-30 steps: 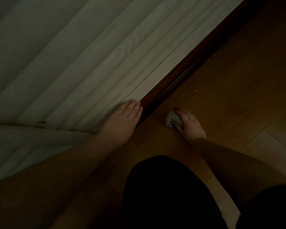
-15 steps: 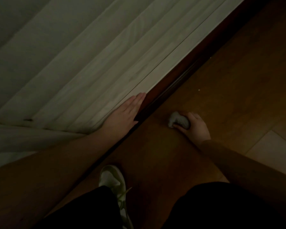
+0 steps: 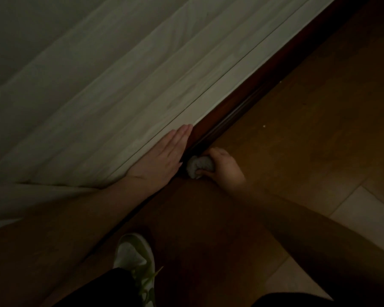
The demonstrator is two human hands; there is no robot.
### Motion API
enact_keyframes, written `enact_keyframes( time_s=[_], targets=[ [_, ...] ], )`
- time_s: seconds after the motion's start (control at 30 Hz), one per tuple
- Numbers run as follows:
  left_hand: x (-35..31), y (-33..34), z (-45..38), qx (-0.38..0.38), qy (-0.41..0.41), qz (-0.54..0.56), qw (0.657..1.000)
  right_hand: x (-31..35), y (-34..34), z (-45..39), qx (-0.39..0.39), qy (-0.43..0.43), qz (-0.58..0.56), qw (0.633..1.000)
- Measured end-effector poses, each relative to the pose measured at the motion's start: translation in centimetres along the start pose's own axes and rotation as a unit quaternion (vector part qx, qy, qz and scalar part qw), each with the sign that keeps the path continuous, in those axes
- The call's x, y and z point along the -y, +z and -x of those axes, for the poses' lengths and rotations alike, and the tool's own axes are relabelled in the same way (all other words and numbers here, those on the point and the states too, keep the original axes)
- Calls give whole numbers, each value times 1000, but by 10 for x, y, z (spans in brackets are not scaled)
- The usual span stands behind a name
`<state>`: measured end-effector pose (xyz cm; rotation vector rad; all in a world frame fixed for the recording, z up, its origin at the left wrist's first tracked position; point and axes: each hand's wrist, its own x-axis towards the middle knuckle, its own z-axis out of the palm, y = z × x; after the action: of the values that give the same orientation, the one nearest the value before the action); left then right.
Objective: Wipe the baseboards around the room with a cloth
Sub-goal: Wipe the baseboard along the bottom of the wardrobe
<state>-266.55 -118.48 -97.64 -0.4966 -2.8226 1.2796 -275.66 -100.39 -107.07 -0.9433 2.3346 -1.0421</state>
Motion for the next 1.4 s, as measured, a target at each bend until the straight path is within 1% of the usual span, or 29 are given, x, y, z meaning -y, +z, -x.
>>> enact_keyframes(
  time_s=[0.1,0.17,0.37,0.47,0.53,0.6,0.63,0.73,0.8,0.9,0.97,1.03,1.13,1.23,1.3,1.4],
  targets=[
    [-2,5,-3,-13,-21,6,1000,-18,-28,-16,23,-12,28,999],
    [-3,7,-3,-16,-22,7,1000,-31,-53,-27,8,-7,43,999],
    [-3,8,-1,-29,-22,13,999,-66,-120,-57,-36,51,95,994],
    [-3,10,-2,-28,-31,20,999,-83,-142,-66,-99,98,92,986],
    [-3,10,-2,-24,-30,20,999,-92,-155,-70,-164,156,67,972],
    [-3,10,-2,-23,-26,15,999,-96,-161,-71,-201,185,64,960],
    [-4,11,-2,-25,-23,12,999,-95,-159,-69,-205,181,70,959],
    [-4,10,-2,-30,-22,7,999,-68,-131,-49,-196,129,72,969],
    [-3,7,-3,-29,-25,6,999,-41,-98,-28,-187,88,46,977],
    [-3,5,-4,-20,-26,4,999,-1,-42,-1,-150,37,11,988],
    [-2,5,-4,-20,-28,4,999,17,-11,10,-129,27,-12,991],
    [-3,6,-4,-26,-28,3,999,25,4,16,-133,35,-27,990],
    [-2,4,-3,-28,-26,-1,999,25,4,15,-138,25,-22,990],
    [-3,3,-3,-29,-23,-2,999,21,-10,9,-119,-5,-10,993],
    [-3,4,-3,-24,-22,-3,999,14,-26,0,-107,-20,9,994],
    [-4,6,-3,-23,-23,7,999,-11,-63,-18,-125,-3,38,991]
  ],
)
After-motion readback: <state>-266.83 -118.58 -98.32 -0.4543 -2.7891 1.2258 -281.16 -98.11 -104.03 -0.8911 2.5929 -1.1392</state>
